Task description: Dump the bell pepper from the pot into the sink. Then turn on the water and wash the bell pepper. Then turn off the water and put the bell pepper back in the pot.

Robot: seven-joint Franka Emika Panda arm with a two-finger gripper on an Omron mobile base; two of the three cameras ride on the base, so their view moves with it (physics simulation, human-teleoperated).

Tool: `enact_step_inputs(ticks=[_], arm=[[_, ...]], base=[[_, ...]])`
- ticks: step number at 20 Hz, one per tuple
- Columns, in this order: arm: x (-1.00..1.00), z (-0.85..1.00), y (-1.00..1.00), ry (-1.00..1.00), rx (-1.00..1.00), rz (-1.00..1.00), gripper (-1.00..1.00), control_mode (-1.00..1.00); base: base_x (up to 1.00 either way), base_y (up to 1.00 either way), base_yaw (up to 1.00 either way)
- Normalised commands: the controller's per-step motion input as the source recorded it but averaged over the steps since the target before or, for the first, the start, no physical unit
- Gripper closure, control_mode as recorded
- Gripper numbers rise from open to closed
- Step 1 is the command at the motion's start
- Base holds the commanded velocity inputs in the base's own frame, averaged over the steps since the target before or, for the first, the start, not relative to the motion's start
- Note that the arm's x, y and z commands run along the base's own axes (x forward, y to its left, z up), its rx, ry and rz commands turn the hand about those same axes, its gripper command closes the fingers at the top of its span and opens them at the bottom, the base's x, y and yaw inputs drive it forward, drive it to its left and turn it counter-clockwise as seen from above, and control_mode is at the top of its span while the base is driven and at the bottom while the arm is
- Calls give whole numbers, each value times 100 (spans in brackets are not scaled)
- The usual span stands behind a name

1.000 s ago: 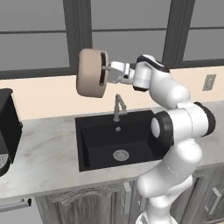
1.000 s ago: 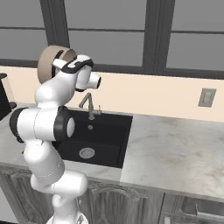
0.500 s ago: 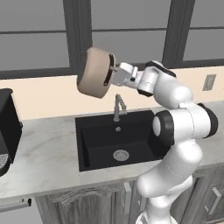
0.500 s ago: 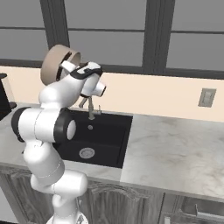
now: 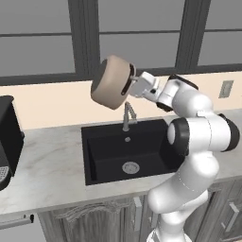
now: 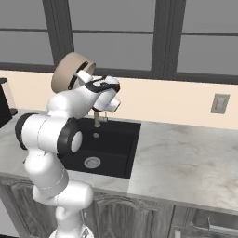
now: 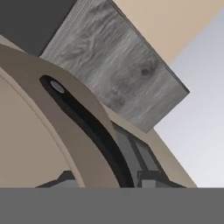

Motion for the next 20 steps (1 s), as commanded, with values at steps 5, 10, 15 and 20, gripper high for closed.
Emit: enact_step_inputs(ticks=[5, 10, 15, 20], arm=[[-16, 13, -50, 12, 9, 0, 100, -100], [-30, 19, -35, 8, 10, 0, 100, -100], [-30, 25, -26, 7, 14, 1, 100, -100], [-19, 27, -17, 7, 17, 5, 100, -100]], base=[[0, 0, 0], [0, 0, 0], [0, 0, 0], [0, 0, 0]])
